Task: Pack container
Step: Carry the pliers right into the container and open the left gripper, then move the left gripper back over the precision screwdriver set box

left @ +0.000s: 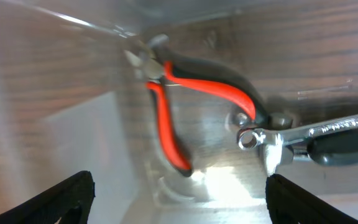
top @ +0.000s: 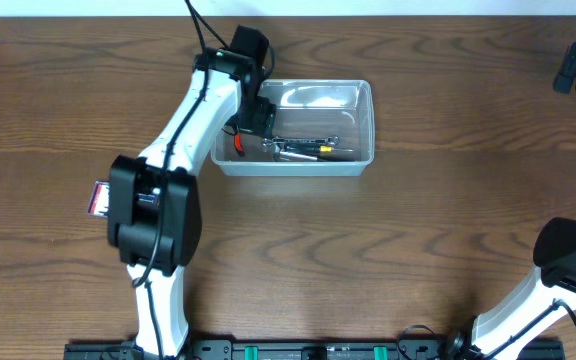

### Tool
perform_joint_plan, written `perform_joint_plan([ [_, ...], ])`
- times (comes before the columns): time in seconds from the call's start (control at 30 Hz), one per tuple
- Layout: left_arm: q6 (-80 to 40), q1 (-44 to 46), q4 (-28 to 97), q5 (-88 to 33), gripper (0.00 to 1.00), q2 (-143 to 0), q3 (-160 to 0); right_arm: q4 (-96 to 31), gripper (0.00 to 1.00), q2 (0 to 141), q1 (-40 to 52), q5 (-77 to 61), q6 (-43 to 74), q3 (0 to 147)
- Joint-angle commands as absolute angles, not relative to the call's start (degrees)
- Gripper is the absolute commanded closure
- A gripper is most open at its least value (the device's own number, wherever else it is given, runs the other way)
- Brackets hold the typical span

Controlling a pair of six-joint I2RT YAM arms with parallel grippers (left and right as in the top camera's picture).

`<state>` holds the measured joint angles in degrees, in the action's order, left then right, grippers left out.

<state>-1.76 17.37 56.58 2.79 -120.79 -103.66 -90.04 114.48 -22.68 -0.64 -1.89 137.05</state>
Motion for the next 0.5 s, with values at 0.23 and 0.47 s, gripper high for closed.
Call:
perform_joint_plan([
  [0.23, -22.44, 10.33, 66.13, 19.73, 0.01, -93.23, -107.18, -89.56, 0.01, 114.34, -22.85, -1.10, -2.42, 136.97],
  [0.47, -62.65, -1.65, 84.73, 19.84, 0.02, -90.02, -104.20, -89.49, 0.01, 114.34, -22.85, -1.10, -2.42, 136.97],
])
